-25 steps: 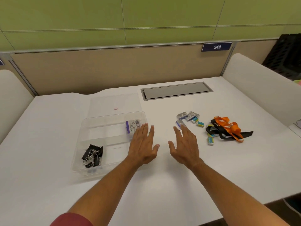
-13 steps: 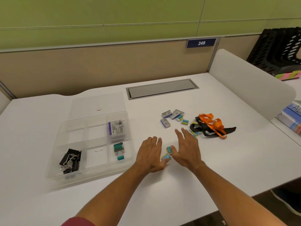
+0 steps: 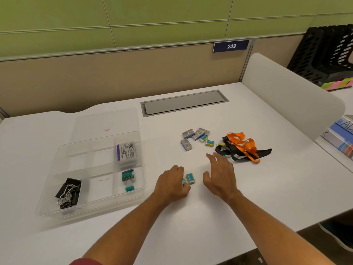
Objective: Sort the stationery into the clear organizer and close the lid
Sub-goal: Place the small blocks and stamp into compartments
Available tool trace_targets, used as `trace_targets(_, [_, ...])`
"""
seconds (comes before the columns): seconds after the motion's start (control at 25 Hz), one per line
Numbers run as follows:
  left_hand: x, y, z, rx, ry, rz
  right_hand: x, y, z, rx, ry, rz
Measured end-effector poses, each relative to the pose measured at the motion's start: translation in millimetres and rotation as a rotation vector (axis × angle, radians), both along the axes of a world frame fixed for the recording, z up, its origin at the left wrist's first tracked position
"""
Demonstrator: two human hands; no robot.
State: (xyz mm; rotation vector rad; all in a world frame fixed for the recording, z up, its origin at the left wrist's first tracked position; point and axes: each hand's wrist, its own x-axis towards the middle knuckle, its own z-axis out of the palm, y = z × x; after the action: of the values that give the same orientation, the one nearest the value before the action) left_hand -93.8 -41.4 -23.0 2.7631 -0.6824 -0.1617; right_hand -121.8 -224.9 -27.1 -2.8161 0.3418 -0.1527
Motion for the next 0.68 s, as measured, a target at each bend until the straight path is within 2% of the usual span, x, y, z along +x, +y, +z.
trace_targets(0.16, [6.7,-9.0,3.8,-0.100,0.033,0.088,0.9,-8.4,-3.0,-0.036,-0.037,-0.030])
trace_targets(0.4, [6.6,-21.9,-6.9,-0.124,0.047,0.039,6.2,-30.8,-0.2,-0.060,-0.053,-0.131])
trace_targets(0.56, [9.8,-24.0,-12.1,0.036,0.146,-0.028,8.4,-39.5,-2.2,-0.008,-0.063,-0.178])
trace_targets(0.68, [11.6,-24.6,-11.8,0.021,0.135,-0.046,12.8,-40.3,-4.1,0.028,-0.032,-0.211])
